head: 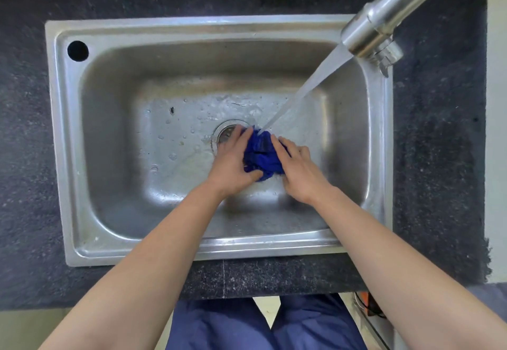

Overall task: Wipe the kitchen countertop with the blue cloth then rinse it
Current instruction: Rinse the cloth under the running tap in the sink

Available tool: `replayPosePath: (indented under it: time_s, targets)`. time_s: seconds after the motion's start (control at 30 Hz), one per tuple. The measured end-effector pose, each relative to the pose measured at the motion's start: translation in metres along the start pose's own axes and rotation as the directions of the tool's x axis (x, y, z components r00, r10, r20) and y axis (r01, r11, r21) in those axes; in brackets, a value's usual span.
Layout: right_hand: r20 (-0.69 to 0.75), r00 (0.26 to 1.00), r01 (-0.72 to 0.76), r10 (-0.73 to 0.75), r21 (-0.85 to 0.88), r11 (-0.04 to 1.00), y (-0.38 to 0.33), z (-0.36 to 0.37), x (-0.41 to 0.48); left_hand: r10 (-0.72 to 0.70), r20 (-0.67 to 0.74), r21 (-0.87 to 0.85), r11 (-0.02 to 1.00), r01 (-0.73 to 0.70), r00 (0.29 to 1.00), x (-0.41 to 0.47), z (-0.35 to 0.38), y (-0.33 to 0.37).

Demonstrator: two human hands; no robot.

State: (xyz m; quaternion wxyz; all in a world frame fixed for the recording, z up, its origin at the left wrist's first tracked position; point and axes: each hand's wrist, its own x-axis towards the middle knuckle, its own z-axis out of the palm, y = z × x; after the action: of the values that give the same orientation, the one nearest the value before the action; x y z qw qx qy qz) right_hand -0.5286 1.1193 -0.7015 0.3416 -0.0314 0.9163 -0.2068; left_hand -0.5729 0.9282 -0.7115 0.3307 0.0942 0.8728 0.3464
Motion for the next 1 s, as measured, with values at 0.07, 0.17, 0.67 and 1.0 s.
replayPosePath:
  time_s: [0.07,0.17,0.67,1.0]
  targets:
    - [-0.023,1.0,-0.02,0.02,-0.015,1.0,-0.001,0.007,0.003,-0.001,0.11,0.207,0.978,-0.022,0.994,0.001,0.014,-0.003]
    - [-0.001,0.998,-0.063,0.063,0.002,0.998,0.0,0.008,0.011,-0.038,0.038,0.35,0.936,0.022,0.999,0.002,0.025,-0.009]
    - [-0.097,0.923,-0.237,0.373,0.62,0.748,-0.04,-0.019,0.024,-0.173,-0.143,-0.121,0.98,0.157,0.974,-0.01,-0.019,0.008]
    - [0.005,0.99,-0.142,0.142,0.045,0.989,-0.046,0.022,0.03,-0.377,-0.007,-0.477,0.815,0.329,0.926,-0.022,-0.007,-0.001]
